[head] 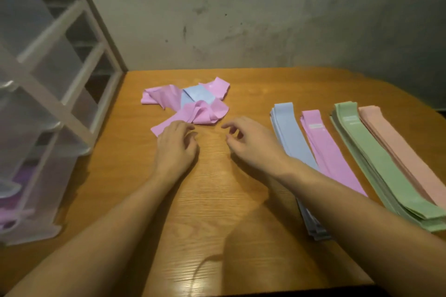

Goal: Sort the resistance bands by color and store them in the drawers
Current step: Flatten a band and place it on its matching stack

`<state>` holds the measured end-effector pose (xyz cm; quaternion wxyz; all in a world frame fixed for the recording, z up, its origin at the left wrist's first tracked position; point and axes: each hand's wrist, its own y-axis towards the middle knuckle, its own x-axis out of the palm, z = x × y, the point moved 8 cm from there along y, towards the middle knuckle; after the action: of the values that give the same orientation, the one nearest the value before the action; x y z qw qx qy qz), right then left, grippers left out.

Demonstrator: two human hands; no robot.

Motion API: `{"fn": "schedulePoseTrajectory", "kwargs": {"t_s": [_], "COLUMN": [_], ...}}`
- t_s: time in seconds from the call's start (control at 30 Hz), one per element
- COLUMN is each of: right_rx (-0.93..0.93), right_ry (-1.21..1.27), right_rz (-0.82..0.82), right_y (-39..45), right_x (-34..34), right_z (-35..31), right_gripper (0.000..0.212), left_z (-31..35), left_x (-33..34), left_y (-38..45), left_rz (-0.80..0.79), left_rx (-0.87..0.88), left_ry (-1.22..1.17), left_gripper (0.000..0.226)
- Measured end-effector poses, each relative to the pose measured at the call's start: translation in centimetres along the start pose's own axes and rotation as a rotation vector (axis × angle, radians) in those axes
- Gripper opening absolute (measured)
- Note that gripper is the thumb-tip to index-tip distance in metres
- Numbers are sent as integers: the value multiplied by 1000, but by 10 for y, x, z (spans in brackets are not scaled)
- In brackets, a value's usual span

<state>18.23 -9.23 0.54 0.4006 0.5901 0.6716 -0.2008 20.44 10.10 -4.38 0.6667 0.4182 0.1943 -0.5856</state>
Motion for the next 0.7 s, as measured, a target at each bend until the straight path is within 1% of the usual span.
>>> {"fn": "schedulePoseTrajectory", "kwargs": {"t_s": [0.17, 0.3, 0.43, 0.5, 0.6, 0.7], "right_rx": [-96, -85, -49, -60, -70, -77], "right_ry": [1, -75, -324, -400, -419, -520], "right_rz": [38, -10, -6, 8, 15, -45], "right_y": [44, 77, 100, 108, 120, 127], "right_x": [19, 36, 49, 52, 57, 66], "right_z": [-20, -27, -19, -18, -20, -16], "right_gripper": [28, 34, 49, 54, 46, 40], "left_z": [-2, -2, -4, -3, -2, -3], "left_x": [-5, -10, -12, -10, -9, -7], "left_y": [1, 1, 0, 0, 1, 1], "left_rz": [43, 82, 84, 62, 44, 29], "left_rx": [-23, -29, -81, -88, -96, -104], "left_ry": [-33, -62, -126, -131, -134, -145], "left_gripper": [23, 24, 21, 21, 21, 20]}}
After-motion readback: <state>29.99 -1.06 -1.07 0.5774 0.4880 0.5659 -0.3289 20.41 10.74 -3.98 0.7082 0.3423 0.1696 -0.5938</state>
